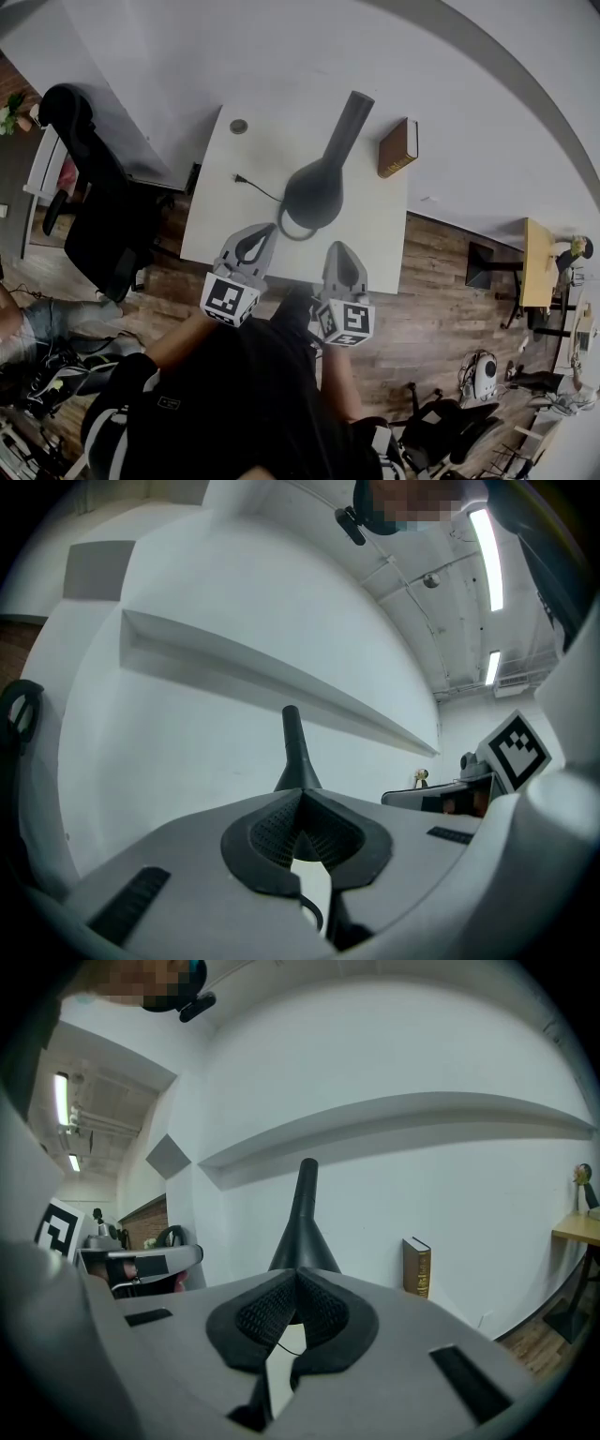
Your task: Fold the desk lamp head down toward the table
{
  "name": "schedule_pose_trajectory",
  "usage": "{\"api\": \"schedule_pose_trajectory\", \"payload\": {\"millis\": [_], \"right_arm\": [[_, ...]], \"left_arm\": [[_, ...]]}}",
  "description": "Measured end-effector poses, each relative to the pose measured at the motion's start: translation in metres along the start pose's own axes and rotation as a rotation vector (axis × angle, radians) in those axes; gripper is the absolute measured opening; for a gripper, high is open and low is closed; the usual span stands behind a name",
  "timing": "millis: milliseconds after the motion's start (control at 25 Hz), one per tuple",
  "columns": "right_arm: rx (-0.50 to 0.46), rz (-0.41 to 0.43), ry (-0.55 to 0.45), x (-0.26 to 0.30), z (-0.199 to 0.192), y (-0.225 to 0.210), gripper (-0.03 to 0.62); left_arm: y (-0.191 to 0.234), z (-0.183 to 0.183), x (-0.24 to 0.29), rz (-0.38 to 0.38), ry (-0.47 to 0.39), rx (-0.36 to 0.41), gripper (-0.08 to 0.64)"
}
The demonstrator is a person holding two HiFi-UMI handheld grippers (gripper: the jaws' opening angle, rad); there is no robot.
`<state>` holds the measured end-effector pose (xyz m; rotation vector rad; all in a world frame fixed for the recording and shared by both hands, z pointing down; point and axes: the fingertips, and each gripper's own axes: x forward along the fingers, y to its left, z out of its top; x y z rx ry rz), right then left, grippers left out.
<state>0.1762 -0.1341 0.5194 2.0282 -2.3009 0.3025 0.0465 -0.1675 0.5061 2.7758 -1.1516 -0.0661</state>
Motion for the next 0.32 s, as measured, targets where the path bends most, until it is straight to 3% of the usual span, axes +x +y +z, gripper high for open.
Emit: {"api": "schedule_pose_trajectory", "payload": {"millis": [320], "right_arm": [[-0.005,0.004,-0.004,-0.0056,0.0009,0.0014,0.012]], "left_arm": [[-0.0054,0.0006,-0.0047,-0.004,0.001,0.006,0.025]]}}
